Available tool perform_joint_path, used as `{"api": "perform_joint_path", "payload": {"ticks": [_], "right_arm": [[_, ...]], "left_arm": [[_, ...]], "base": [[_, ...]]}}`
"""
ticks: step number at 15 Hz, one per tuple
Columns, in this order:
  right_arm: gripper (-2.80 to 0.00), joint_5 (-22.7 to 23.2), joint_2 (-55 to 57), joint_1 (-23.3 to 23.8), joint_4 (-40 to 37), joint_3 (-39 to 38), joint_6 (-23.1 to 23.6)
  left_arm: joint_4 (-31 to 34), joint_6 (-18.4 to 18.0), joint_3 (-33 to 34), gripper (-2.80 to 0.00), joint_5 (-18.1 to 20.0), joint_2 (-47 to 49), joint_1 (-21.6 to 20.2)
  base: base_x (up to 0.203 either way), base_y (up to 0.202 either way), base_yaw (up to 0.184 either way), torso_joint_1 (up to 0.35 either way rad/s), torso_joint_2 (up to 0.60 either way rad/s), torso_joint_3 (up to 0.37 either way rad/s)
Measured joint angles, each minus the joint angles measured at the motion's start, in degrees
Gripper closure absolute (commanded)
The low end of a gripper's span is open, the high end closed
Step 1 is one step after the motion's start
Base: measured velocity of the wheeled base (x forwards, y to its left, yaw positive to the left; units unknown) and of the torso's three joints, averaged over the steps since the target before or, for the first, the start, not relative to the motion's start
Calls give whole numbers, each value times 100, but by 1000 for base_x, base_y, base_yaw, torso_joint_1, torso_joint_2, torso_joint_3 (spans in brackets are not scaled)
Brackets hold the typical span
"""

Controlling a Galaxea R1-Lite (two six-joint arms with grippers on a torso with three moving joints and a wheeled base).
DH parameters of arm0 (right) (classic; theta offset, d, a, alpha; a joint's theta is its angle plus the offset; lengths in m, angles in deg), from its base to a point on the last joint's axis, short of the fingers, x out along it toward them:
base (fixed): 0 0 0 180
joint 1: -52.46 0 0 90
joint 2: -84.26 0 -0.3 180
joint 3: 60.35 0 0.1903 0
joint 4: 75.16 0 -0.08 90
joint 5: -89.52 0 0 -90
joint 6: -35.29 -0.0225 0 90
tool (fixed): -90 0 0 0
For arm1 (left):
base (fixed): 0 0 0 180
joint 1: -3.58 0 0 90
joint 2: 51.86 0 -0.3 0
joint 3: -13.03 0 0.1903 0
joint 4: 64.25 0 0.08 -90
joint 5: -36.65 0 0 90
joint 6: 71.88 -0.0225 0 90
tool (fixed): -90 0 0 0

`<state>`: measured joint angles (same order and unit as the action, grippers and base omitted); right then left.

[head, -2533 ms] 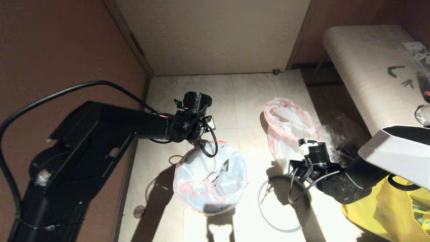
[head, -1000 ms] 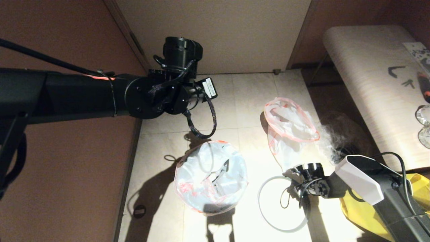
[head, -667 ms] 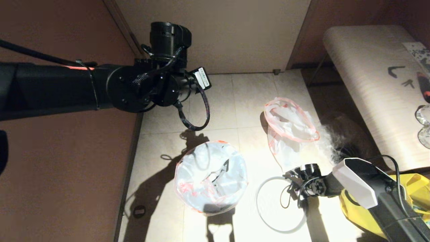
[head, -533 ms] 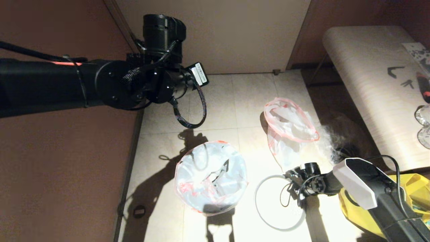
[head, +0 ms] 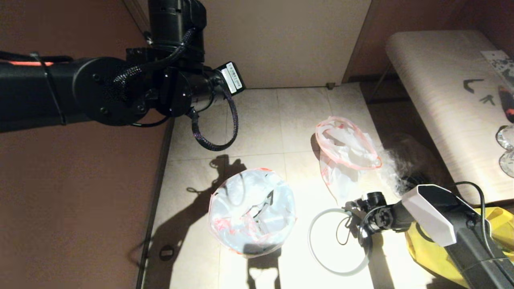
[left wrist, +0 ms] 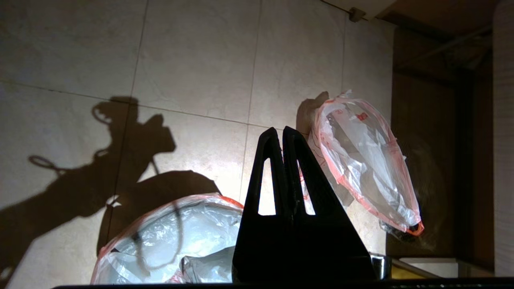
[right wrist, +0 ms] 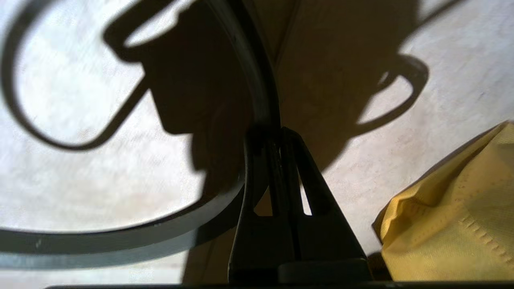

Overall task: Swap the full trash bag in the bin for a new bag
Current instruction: Place the trash can ring on the trash can

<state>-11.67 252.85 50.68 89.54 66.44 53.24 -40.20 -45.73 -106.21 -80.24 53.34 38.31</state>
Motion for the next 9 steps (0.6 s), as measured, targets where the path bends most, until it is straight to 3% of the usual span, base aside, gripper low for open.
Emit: {"api": "perform_joint_path", "payload": {"ticks": [6, 7, 9], "right_arm": [[0, 4, -575, 35, 460, -1032, -15], [-280, 11, -635, 30, 479, -1091, -15], [-280, 39, -614, 38, 501, -1091, -15]], "left_arm": [[2, -2, 98, 0, 18, -145, 98], [2, -3, 121, 0, 17, -168, 131], [2, -2, 140, 0, 18, -204, 153]], "base": [[0, 0, 0, 0, 0, 0], [0, 0, 0, 0, 0, 0], [0, 0, 0, 0, 0, 0]]}}
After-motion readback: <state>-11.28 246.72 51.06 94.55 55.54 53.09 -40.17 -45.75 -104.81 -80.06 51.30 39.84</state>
